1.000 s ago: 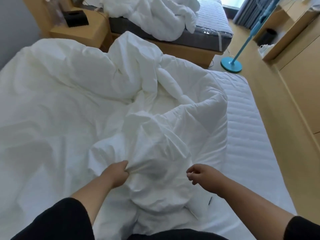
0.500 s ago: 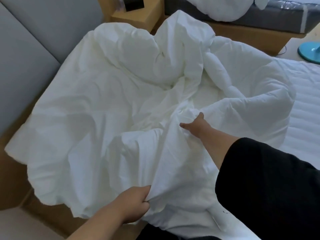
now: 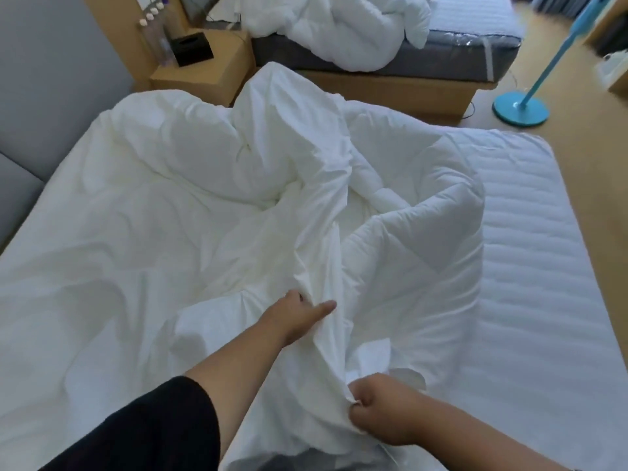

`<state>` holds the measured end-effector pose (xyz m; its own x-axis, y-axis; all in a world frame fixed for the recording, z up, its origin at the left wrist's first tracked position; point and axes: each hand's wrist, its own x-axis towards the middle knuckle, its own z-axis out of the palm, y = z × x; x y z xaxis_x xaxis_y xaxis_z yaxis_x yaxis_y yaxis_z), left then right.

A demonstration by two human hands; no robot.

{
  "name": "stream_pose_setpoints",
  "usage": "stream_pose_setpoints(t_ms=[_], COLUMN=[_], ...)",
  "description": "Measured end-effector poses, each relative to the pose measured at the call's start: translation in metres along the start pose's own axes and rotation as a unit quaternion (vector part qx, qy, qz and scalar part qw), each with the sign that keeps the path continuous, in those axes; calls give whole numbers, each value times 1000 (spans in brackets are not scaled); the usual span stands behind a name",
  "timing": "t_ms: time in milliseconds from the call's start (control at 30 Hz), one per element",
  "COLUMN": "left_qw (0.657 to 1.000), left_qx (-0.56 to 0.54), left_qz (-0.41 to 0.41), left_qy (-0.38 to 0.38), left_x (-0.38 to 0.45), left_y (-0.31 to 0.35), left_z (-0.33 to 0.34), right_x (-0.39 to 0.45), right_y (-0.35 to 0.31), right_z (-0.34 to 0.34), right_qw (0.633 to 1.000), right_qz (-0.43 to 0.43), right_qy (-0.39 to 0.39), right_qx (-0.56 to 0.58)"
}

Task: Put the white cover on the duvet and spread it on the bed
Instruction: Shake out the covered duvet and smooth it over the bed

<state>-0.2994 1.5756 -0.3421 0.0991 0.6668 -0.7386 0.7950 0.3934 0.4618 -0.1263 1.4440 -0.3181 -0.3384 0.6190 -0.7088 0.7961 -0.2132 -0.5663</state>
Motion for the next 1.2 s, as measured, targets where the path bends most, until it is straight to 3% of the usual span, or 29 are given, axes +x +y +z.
stream_pose_setpoints(t_ms=[67,167,267,333,367,500,567,633,733,800,833,867,967,1033,1133,1200], left_qw=[999,998,963,938,932,934,930,943,975,958,949,943,925,912,908,897], left_qx=[3,-57,-250,-301,-299,-210,-213,-174,68,236,281,309,368,397,406,421], left_qz=[-7,35,100,162,197,273,284,281,211,161,140,119,71,69,101,133], left_qy=[-37,-12,-29,-52,-65,-94,-97,-49,25,-14,-24,-26,-56,-73,-31,-6], left_x=[10,9,-16,-35,-45,-58,-50,-39,-11,4,8,10,13,13,4,-4], left_y=[24,48,85,116,132,170,167,149,97,59,44,32,8,-2,-12,-12], left_z=[23,47,38,22,14,-1,-2,-3,5,23,34,44,68,84,108,128], right_x=[-6,0,9,19,25,27,21,1,-38,-52,-55,-59,-37,-20,-6,0], right_y=[8,29,51,52,49,23,38,82,166,227,252,272,319,307,268,243], right_z=[4,3,-17,-40,-52,-106,-137,-180,-242,-259,-252,-239,-177,-130,-66,-26], right_qw=[999,989,912,859,850,877,877,830,766,635,626,628,694,733,805,831], right_qz=[-37,-90,-40,-66,-86,-152,-145,-102,-2,115,208,275,354,357,334,320], right_qy=[16,100,215,213,204,185,200,298,464,562,567,546,450,380,270,194], right_qx=[1,67,348,461,477,417,413,460,444,517,493,481,437,437,409,411])
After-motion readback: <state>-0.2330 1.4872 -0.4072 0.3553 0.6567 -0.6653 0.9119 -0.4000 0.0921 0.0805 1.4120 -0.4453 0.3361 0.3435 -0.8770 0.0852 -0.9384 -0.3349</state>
